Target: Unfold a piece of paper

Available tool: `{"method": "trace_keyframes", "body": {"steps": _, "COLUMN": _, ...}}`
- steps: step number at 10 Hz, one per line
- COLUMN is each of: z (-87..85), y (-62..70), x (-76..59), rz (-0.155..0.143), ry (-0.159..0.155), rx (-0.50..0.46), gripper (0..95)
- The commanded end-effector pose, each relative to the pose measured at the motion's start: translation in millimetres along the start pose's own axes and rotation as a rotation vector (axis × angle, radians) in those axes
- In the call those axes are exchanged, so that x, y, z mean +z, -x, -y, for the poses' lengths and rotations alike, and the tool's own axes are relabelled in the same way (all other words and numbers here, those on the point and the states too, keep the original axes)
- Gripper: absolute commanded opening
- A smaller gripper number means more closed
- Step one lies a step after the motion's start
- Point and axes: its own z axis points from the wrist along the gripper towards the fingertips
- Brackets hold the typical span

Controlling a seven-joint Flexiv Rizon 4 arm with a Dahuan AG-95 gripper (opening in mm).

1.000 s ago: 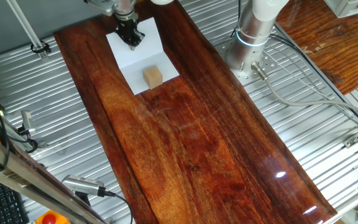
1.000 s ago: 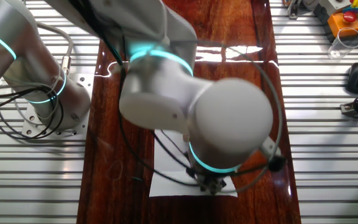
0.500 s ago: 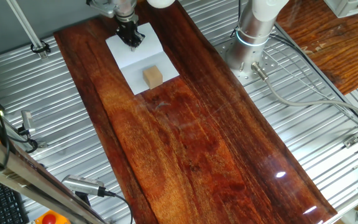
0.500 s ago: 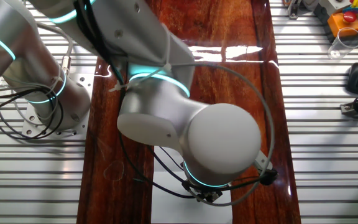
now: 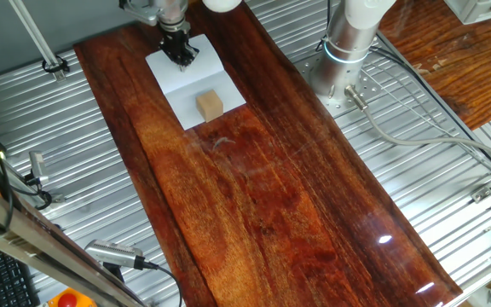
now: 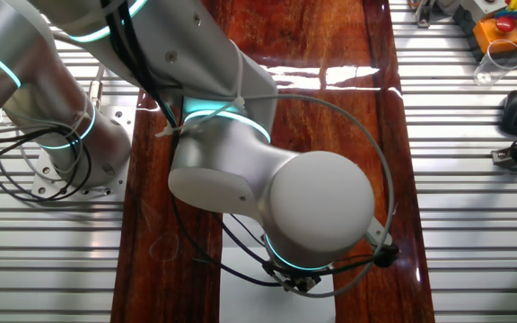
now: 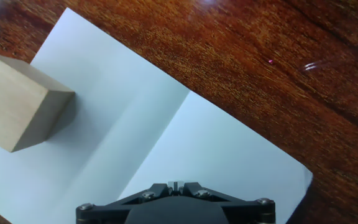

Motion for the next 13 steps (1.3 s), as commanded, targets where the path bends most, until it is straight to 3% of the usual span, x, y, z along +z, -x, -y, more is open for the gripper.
{"method": "trace_keyframes", "body": {"steps": 1, "z": 0.2, "y": 0.1, "x": 0.1, "rz": -0.004, "ry": -0.005, "rx": 0.005, "gripper": 0.0}}
{"method": "trace_keyframes", "body": {"steps": 5, "z": 0.1, "y": 0.0, "x": -9.1, "rz": -0.008, "ry": -0.007, "rx": 0.001, "gripper": 0.0}}
{"method": "trace_keyframes", "body": {"steps": 13, "z": 0.1, "y": 0.0, "x": -9.1, "rz": -0.01, "ry": -0.004, "rx": 0.036, "gripper": 0.0}}
